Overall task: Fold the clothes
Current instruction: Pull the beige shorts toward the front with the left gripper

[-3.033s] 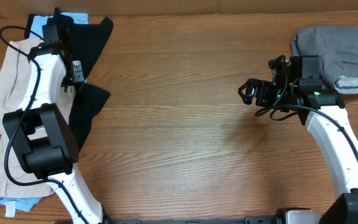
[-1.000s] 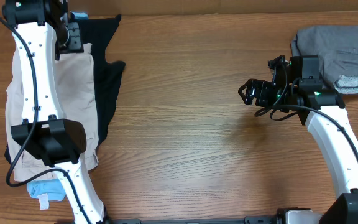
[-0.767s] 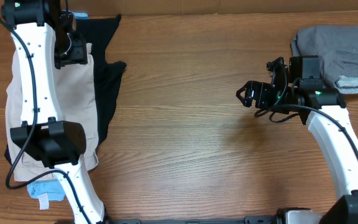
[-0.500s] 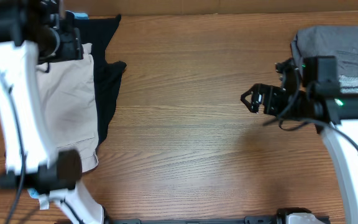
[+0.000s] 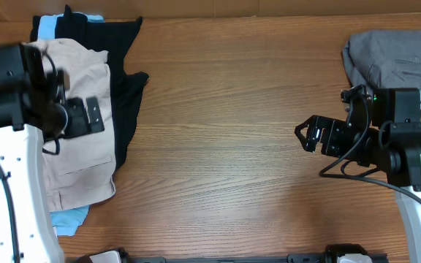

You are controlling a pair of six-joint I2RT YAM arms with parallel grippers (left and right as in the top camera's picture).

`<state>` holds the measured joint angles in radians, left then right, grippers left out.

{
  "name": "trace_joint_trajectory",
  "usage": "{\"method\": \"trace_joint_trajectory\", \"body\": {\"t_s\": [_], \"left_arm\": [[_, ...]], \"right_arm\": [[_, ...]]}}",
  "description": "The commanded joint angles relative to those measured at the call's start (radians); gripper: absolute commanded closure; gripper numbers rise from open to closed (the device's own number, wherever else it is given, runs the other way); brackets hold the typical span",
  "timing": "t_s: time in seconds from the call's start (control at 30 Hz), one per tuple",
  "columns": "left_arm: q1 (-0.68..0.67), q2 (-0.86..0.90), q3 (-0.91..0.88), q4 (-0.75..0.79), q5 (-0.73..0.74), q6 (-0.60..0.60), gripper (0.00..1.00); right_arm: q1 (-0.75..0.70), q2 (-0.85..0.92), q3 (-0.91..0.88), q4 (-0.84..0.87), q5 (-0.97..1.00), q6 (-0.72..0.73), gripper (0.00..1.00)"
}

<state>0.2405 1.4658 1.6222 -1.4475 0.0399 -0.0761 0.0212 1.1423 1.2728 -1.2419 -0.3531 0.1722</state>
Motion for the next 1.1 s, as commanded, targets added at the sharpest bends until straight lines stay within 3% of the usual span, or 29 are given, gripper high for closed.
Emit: {"method": "trace_joint_trajectory", "body": {"t_s": [0.0,0.17,0.27,0.4,0.63,1.07], "left_arm": [[0.081,-0.031,-0.188,0.091,-0.026,-0.024,0.0],[0.172,0.014,-0.409,0.381,-0.022,0.012,0.0],[0.214,0.07,-0.463,0.471,-0.041,0.011,0.0],[0.288,0.118,-0.464,0.472,-0.127,-0.032,0.0],[0.419,0.127,-0.464,0.488,-0.117,-0.032,0.0],[0.486,0.168,-0.47,0.592,-0.209,0.18,0.01]], "right_arm": [[0.006,0.018,0.009,0.006,0.012,0.003,0.0],[0.006,0.054,0.009,0.006,0.012,0.002,0.0],[0.006,0.079,0.009,0.005,0.012,0.003,0.0],[0.006,0.104,0.009,0.005,0.012,0.003,0.0],[0.006,0.151,0.009,0.006,0.012,0.002,0.0],[0.006,0.206,0.009,0.029,0.014,-0.024,0.0]]}}
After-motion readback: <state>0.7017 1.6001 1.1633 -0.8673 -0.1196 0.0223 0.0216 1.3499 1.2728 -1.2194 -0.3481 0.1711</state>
